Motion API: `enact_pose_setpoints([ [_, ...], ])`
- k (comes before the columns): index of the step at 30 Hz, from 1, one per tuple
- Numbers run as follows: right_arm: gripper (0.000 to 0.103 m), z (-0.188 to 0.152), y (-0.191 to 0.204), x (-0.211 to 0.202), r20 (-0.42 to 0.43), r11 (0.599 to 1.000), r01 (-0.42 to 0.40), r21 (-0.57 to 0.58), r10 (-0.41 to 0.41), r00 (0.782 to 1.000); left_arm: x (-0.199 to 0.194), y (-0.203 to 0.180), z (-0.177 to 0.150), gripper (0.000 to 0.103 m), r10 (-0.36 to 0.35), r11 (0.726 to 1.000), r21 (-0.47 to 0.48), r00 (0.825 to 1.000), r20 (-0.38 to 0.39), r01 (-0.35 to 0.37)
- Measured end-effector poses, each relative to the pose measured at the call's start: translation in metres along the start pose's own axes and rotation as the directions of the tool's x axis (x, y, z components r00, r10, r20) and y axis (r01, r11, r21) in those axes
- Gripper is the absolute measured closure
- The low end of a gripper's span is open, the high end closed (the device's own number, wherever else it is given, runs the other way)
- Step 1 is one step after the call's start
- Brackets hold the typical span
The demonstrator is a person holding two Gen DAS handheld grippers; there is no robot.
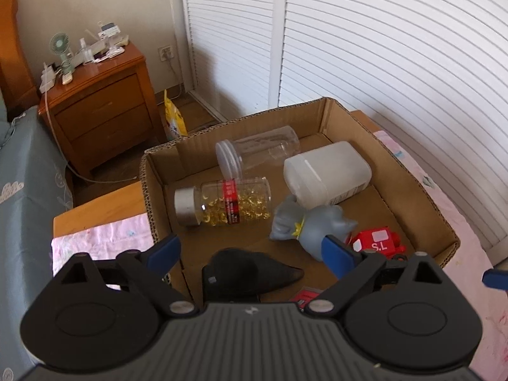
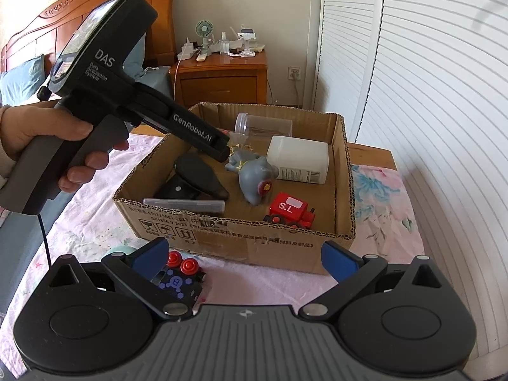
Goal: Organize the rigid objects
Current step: 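Carry the card pack and teardrop object into the box and open both tools, then move the right tool to the black button cube while the left tool approaches the teal case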
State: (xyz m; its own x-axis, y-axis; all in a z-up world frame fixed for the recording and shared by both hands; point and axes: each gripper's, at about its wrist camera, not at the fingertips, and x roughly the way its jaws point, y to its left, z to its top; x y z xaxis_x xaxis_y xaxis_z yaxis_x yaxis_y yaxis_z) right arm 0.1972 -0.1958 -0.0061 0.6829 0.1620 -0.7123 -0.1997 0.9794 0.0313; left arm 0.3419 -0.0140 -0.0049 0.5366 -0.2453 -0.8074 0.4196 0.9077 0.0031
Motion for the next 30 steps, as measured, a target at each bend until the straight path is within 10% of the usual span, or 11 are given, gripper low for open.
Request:
enact_pose_setpoints([
  [17,0.000,-0.012,0.008,-0.018,0.050,0.999,0.036,0.002,-0.036,0.998,-0.073,0.000,-0.038,0.005,0.060,0.998,0.002,0.994,0.086,-0.061],
  [30,0.000,-0.044,0.007,-0.015,0.032,0.999,0.019,0.027,-0.019,0.999,-0.108,-0.015,-0.129,0.001,0.124,0.992,-0.034,0.982,0.144,-0.121],
])
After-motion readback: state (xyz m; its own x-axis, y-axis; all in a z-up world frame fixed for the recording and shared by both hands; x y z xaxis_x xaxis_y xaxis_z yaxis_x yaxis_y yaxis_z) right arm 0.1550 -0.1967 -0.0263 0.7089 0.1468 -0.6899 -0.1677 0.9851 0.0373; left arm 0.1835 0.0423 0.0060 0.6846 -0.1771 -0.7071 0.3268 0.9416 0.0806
